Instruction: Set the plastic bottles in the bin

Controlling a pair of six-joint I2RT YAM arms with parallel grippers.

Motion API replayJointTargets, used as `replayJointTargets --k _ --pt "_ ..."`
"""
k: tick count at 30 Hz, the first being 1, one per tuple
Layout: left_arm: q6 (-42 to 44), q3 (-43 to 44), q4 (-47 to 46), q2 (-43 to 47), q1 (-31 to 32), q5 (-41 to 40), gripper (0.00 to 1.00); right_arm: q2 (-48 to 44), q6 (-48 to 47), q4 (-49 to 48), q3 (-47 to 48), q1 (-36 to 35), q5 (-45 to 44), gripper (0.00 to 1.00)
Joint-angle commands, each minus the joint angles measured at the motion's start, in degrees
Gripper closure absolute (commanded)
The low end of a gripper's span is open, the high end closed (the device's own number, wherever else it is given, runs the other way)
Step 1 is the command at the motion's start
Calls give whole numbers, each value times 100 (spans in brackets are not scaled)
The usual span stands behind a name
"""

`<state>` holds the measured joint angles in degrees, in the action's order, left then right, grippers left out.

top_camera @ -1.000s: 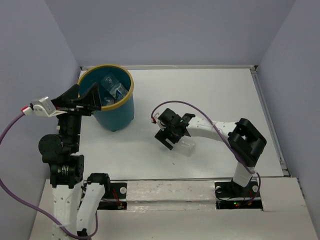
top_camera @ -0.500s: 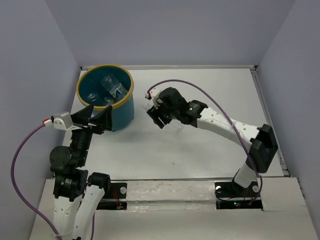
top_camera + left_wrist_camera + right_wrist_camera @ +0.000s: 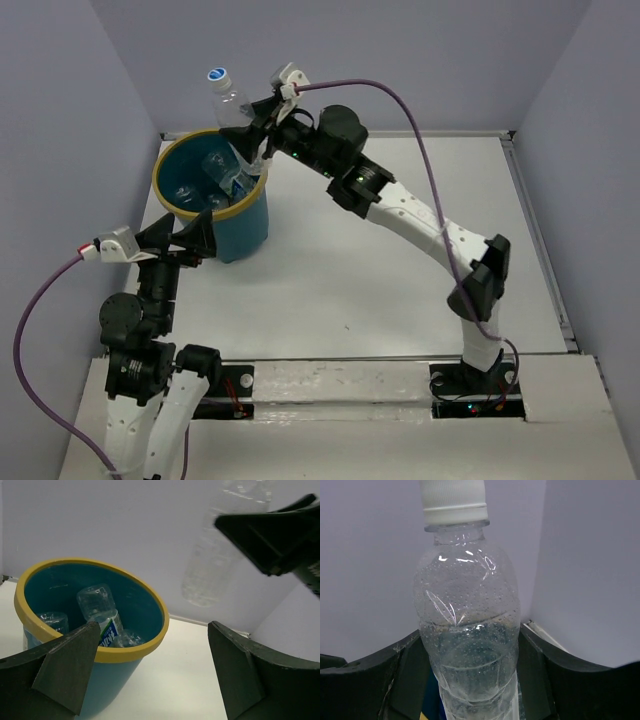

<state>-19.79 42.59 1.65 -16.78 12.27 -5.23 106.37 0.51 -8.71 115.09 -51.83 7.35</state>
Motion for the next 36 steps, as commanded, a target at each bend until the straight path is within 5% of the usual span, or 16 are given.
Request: replayJointTargets --k 1,6,16,18,20,26,36 --pt "107 39 -174 8 21 -144 1 1446 484 -878 1364 -29 530 52" --pt "133 57 -183 78 29 -294 1 2502 1247 -1167 2535 -29 644 53" --pt "116 65 -42 95 56 -355 1 2143 2707 -2372 805 -29 434 51" --pt "125 57 -42 113 56 -399 1 2178 2989 -2311 787 -29 363 43" --pt "125 39 -51 192 47 -469 1 2187 2990 -2215 813 -29 258 26" --pt "116 -49 -121 350 -14 -733 1 1915 2665 -1793 840 -29 144 7" --pt "125 -84 -121 324 -287 -821 1 704 2287 -2038 -459 -29 -242 11"
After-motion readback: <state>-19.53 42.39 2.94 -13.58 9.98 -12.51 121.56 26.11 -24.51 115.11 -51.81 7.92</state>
